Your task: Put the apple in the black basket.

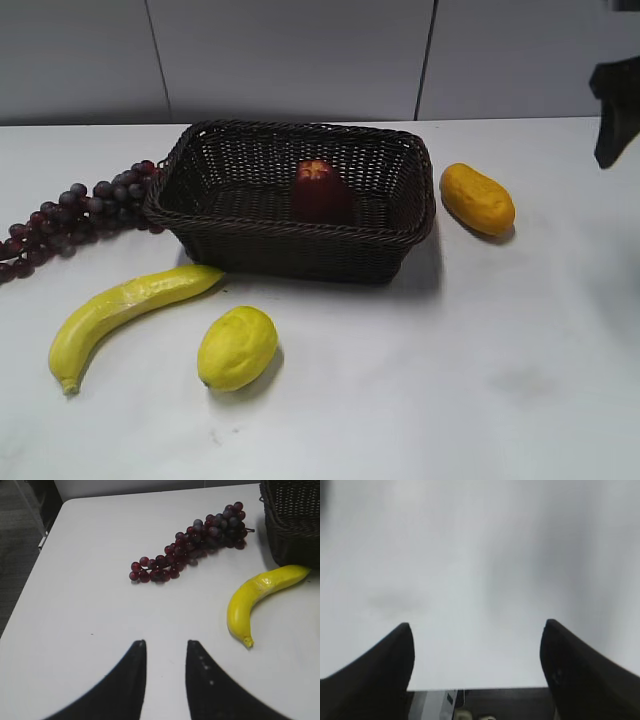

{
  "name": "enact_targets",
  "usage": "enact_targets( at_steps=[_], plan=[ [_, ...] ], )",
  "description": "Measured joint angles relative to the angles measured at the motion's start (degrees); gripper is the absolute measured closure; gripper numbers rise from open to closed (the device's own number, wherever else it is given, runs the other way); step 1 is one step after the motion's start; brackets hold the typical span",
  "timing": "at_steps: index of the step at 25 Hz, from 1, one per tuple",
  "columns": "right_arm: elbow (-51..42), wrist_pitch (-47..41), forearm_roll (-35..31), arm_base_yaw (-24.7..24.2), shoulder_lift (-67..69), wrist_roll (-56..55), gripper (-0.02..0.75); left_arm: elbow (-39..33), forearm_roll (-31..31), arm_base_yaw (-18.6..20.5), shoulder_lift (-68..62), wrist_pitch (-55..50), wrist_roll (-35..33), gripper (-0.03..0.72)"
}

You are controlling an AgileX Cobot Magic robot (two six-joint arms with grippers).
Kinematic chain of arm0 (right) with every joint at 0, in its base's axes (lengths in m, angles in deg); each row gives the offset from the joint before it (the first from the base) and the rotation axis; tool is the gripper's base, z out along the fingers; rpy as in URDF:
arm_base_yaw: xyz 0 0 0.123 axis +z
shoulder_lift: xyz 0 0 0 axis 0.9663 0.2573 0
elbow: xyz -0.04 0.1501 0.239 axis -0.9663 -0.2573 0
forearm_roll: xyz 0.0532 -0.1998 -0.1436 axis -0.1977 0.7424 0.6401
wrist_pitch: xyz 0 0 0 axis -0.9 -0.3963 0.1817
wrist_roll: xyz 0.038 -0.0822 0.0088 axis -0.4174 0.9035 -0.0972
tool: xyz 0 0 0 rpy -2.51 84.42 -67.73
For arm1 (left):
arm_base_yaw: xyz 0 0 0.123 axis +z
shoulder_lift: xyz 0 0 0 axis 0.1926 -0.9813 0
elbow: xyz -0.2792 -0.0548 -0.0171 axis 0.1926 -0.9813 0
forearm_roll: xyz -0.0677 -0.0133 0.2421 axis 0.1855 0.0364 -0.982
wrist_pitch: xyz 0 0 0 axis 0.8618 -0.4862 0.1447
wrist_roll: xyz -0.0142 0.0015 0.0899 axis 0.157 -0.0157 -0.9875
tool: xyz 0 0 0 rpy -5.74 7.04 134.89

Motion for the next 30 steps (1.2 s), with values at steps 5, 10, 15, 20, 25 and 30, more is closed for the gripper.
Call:
enact_targets(
  at_steps=[5, 10, 15, 20, 25, 30],
  plan=[
    [-17.24, 0.00, 0.15, 0.00, -11.80, 0.30, 0.148, 0.00, 0.00, 0.00, 0.00, 0.00, 0.00, 0.487],
    [-33.56, 3.93, 0.24, 0.00, -24.80, 0.42, 0.148, 0.00, 0.00, 0.00, 0.00, 0.00, 0.00, 0.487],
    [-46.06, 7.77, 0.40, 0.00, -36.39, 0.42, 0.148, 0.00, 0.00, 0.00, 0.00, 0.00, 0.00, 0.487],
    [-54.75, 8.44, 0.40, 0.00, -48.47, 0.45, 0.148, 0.00, 0.00, 0.00, 0.00, 0.00, 0.00, 0.487],
    [-55.54, 9.24, 0.22, 0.00, -60.63, 0.45, 0.148, 0.00, 0.00, 0.00, 0.00, 0.00, 0.00, 0.487],
    [-55.54, 9.30, 0.17, 0.00, -73.54, 0.45, 0.148, 0.00, 0.00, 0.00, 0.00, 0.00, 0.00, 0.487]
  ],
)
